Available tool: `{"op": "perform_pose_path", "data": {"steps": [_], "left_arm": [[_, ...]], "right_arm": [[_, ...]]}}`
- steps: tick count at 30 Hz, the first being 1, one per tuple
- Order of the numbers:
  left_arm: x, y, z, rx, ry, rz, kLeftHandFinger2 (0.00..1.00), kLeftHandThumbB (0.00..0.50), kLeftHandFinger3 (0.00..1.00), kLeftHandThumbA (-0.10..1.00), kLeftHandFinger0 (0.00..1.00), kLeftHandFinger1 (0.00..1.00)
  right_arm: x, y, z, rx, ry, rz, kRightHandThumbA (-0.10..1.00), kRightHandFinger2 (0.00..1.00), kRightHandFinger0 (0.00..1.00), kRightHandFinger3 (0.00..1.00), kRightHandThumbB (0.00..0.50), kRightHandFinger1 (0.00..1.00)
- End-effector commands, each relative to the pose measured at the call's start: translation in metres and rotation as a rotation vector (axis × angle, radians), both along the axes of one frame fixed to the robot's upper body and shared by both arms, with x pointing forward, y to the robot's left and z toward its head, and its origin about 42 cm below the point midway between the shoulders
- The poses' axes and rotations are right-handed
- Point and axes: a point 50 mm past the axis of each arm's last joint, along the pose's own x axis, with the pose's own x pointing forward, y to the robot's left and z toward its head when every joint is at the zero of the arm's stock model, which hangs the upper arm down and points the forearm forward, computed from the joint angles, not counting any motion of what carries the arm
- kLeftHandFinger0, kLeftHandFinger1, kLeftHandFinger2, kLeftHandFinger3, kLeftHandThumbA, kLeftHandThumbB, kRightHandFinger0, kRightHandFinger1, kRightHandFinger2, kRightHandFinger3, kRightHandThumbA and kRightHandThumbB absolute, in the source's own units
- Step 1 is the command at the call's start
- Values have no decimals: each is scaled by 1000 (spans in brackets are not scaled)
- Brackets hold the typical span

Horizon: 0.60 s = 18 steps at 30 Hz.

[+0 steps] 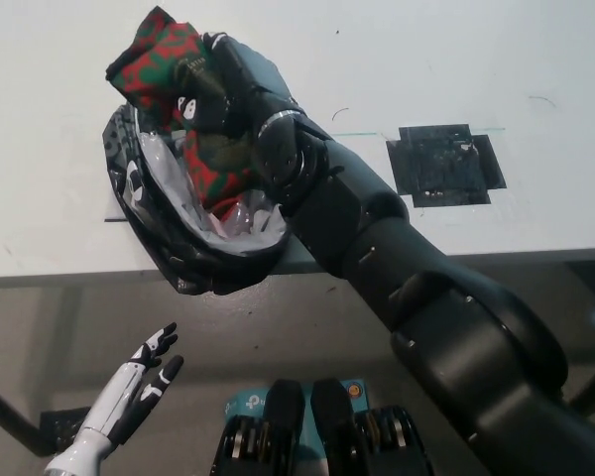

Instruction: The robot uses its right hand to pick up a bag of coffee beans and puts it in the black plastic bag, then the robot grabs the top of the bag and lifts it.

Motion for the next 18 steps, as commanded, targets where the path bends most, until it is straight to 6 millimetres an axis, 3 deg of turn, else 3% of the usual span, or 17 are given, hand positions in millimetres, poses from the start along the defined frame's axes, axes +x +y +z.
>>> {"op": "perform_pose_path", "data": {"steps": [1, 7, 14, 18], "left_arm": [[6, 5, 14, 16, -54, -30, 1000, 261, 1000, 1000, 1000, 1000], [5, 4, 13, 15, -38, -23, 1000, 276, 1000, 1000, 1000, 1000], [6, 5, 13, 26, -39, -27, 1000, 265, 1000, 1000, 1000, 1000], [7, 5, 15, 12, -45, -27, 1000, 264, 1000, 1000, 1000, 1000]], "right_arm": [[0, 13, 46, 84, -117, 18, -100, 693, 0, 748, 183, 250], [1, 12, 45, 94, -84, -12, -100, 794, 0, 818, 189, 327], [-4, 17, 33, 86, -104, 3, -100, 702, 0, 720, 192, 291], [-8, 24, 24, 62, -63, 14, -100, 786, 0, 774, 189, 324]]}}
